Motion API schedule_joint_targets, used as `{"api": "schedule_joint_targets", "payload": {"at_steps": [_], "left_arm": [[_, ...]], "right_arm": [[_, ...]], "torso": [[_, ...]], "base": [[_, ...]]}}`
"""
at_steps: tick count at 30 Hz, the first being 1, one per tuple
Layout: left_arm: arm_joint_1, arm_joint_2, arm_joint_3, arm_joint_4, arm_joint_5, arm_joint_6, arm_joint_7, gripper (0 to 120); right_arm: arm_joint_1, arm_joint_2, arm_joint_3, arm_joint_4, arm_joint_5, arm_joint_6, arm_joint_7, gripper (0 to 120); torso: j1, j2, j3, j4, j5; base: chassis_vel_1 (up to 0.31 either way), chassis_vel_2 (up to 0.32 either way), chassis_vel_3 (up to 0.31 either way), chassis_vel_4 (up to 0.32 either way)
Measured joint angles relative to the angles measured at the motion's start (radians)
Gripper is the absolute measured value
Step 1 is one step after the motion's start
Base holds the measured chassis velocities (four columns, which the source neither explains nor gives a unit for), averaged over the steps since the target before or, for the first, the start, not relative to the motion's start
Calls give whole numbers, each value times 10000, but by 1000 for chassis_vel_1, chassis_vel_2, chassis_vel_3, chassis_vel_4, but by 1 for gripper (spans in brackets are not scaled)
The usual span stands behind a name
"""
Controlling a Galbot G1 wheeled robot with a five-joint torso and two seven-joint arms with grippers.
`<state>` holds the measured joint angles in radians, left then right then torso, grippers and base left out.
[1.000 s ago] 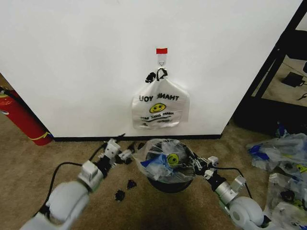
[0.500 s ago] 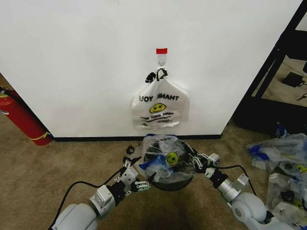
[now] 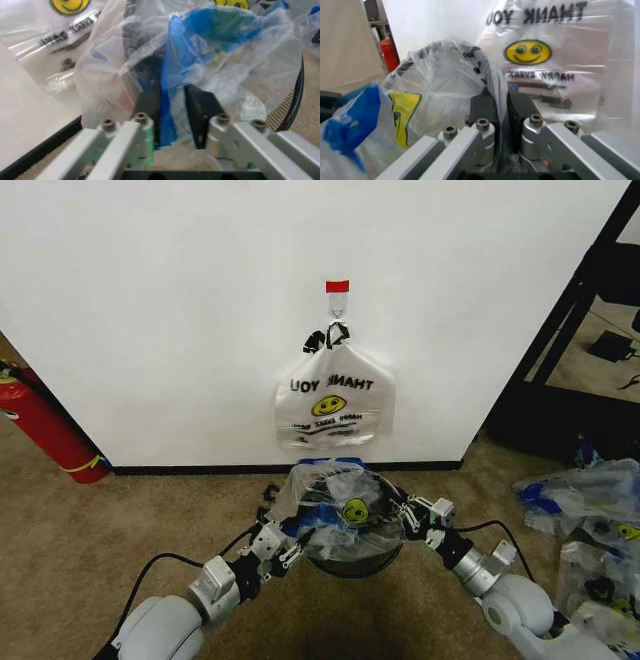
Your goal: Pick up the garbage bag from the wall and place it over the trash bin.
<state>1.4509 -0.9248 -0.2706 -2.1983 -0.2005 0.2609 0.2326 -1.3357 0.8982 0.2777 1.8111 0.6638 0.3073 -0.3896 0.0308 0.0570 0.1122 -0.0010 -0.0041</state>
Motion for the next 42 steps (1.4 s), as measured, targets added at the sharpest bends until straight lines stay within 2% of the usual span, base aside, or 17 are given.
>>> {"api": "schedule_joint_targets", "payload": {"at_steps": [2,3,6,8,10,13,14,18,22,27,30,36,42], "left_arm": [[-5,2,0,-4,-16,0,9,9],[-12,6,-2,-44,-77,-16,47,1],[-14,24,-11,-92,-141,-81,140,0],[-14,67,-71,-113,-197,-338,612,0],[-36,117,-209,25,-171,-973,1476,0],[-212,239,-501,578,304,-2512,3197,0],[-212,239,-501,578,304,-2512,3197,0],[-413,380,-699,1121,1082,-3737,4880,0],[-743,280,-766,1711,2208,-4317,4997,0],[-839,261,-908,1927,2793,-4647,5281,0],[-871,262,-941,1992,2927,-4781,5504,0],[-1312,80,-944,2399,3340,-5576,6863,0],[-1657,-65,-874,2976,3781,-6053,6723,0]], "right_arm": [[2,0,-2,-23,5,-4,18,1],[7,2,-10,-52,34,-25,87,1],[16,6,-35,-54,121,-90,227,1],[27,2,-82,-36,293,-266,474,1],[36,-15,-128,83,607,-497,767,1],[-33,-100,-206,636,1629,-1180,1584,1],[-33,-100,-206,636,1629,-1180,1584,1],[-131,-215,-208,1360,2883,-2068,2780,1],[-262,-301,-89,1765,3449,-2562,3236,1],[-308,-329,-25,1895,3649,-2605,3548,1],[-321,-298,-24,1980,3833,-2612,3658,1],[-369,-1,-194,2252,4248,-2251,3932,1],[-606,160,-231,2535,4610,-2087,3961,1]], "torso": [[0,0,0,0,0],[0,0,0,0,0],[0,0,0,0,0],[0,0,0,0,0],[0,0,0,0,2],[0,-2,0,0,0],[0,-2,0,0,0],[0,-3,0,0,0],[0,-2,0,-1,-2],[0,-2,0,0,0],[0,-2,0,1,1],[0,-2,0,0,0],[0,-2,0,-1,-1]], "base": [[0,0,0,0],[0,0,0,0],[0,0,0,0],[0,0,0,0],[0,0,0,0],[0,0,0,0],[0,0,0,0],[0,0,0,0],[0,0,0,0],[0,0,0,0],[0,0,0,0],[0,0,0,0],[0,0,0,0]]}}
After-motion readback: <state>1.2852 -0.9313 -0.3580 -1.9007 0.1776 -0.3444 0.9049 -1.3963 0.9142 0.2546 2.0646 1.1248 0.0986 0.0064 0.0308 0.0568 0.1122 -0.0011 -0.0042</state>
